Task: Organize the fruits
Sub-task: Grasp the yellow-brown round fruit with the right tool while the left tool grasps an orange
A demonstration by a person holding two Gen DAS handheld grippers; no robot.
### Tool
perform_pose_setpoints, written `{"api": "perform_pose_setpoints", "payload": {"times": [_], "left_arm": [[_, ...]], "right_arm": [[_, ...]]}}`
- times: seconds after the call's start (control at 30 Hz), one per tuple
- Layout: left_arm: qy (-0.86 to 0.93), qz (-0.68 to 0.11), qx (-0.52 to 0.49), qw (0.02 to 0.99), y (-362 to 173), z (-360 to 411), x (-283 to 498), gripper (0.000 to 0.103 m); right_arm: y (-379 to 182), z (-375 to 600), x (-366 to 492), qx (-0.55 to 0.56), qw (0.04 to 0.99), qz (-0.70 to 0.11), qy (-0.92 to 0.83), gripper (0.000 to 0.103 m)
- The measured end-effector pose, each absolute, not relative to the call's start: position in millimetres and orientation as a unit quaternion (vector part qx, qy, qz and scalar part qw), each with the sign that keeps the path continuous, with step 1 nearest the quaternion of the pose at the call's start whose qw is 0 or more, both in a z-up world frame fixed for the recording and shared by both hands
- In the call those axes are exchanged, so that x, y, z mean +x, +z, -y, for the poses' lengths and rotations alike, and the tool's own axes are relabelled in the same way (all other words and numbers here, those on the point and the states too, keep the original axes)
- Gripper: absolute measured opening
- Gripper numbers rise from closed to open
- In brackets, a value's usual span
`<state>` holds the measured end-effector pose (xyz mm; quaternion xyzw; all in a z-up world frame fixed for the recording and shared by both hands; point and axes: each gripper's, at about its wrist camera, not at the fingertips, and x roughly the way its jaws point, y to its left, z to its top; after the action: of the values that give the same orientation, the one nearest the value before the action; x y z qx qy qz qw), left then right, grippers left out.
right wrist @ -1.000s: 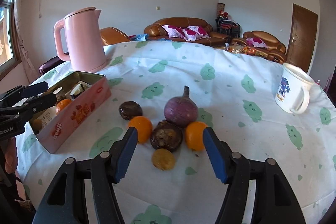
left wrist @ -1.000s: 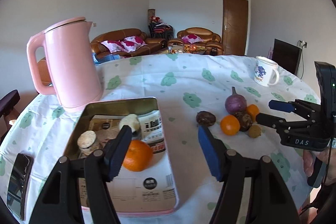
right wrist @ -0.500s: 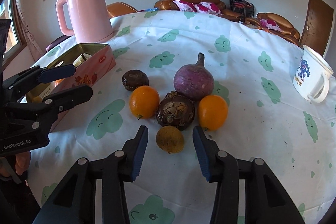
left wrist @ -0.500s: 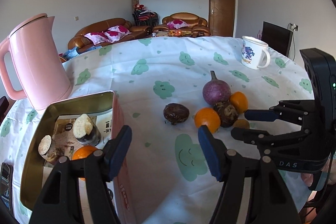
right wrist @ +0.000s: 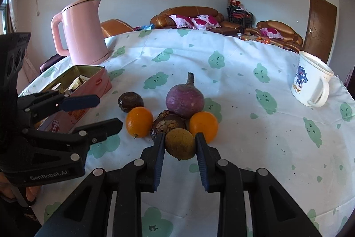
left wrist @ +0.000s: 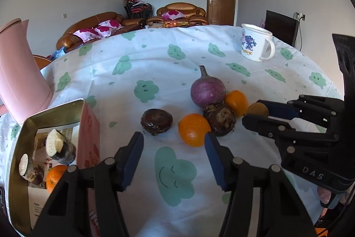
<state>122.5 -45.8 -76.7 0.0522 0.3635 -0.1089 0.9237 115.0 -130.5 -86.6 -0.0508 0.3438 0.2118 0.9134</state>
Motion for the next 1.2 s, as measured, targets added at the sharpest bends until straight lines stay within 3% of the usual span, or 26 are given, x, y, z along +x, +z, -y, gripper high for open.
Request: {"api": "perform_pose_setpoints", "payload": {"times": [0.4, 1.2], "left_arm": [[-0.13, -0.398, 0.065, 0.906, -91, 72, 146, 0.04], [-0.124, -0.334, 0.051, 0.933, -73, 60, 122, 0.039]], "right_arm": [[-85, 139, 118, -0.028, 0.916, -0.341, 0.208, 0.03], [-78, 143, 108, -0.024, 0.927, -0.307, 0.214, 0.03]]}}
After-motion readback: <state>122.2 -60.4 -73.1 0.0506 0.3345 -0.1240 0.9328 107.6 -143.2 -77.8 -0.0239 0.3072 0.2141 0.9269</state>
